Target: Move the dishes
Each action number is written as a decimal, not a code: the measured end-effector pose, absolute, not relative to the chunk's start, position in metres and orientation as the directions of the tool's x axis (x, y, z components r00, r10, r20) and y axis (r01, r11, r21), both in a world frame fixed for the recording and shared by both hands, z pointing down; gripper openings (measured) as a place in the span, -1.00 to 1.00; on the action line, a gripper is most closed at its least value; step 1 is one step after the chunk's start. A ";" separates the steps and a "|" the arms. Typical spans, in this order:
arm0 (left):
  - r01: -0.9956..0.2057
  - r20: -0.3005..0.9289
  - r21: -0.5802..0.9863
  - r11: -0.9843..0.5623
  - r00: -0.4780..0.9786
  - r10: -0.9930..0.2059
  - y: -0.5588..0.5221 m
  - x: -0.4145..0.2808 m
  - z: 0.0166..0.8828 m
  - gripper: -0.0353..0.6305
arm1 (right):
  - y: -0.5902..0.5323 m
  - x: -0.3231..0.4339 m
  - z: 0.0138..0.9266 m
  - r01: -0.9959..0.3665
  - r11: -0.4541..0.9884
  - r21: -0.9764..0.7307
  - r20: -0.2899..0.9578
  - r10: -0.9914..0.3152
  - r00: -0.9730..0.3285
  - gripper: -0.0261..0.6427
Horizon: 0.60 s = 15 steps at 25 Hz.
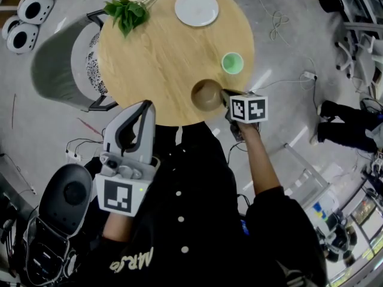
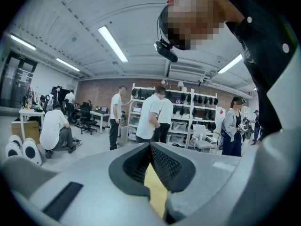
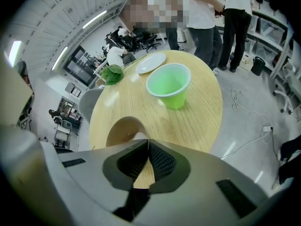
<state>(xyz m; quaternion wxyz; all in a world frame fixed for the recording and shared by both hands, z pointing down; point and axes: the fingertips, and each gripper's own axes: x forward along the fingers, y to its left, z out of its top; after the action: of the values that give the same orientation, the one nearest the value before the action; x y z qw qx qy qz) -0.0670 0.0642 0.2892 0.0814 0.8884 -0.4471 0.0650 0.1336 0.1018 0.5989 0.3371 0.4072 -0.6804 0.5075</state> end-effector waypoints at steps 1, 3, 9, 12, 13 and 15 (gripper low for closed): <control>-0.805 0.190 0.086 -0.587 0.592 -0.783 0.064 -0.067 0.290 -0.88 | 0.102 0.134 0.599 -0.896 0.152 -0.417 0.871 -0.216 -0.442 -0.89; -0.805 0.193 0.086 -0.587 0.592 -0.783 0.064 -0.067 0.290 -0.88 | 0.101 0.134 0.598 -0.894 0.149 -0.423 0.866 -0.225 -0.447 -0.87; -0.805 0.203 0.116 -0.582 0.593 -0.779 0.060 -0.068 0.297 -0.88 | 0.098 0.138 0.577 -0.883 0.157 -0.442 0.843 -0.264 -0.469 -0.75; -0.798 0.215 0.112 -0.593 0.602 -0.769 0.053 -0.064 0.302 -0.88 | 0.077 0.148 0.532 -0.859 0.212 -0.466 0.754 -0.412 -0.511 -0.67; -0.792 0.219 0.103 -0.602 0.608 -0.763 0.050 -0.062 0.303 -0.88 | 0.063 0.151 0.509 -0.852 0.254 -0.458 0.700 -0.488 -0.522 -0.60; -0.778 0.232 0.102 -0.620 0.625 -0.745 0.040 -0.058 0.308 -0.88 | 0.035 0.157 0.466 -0.843 0.341 -0.415 0.591 -0.604 -0.535 -0.51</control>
<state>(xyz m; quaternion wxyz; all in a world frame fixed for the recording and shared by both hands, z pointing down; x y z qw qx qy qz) -0.0580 0.0397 0.3079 0.0965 0.8962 -0.4248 0.0836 0.1568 0.0352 0.4664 0.1690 0.4516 -0.8013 0.3542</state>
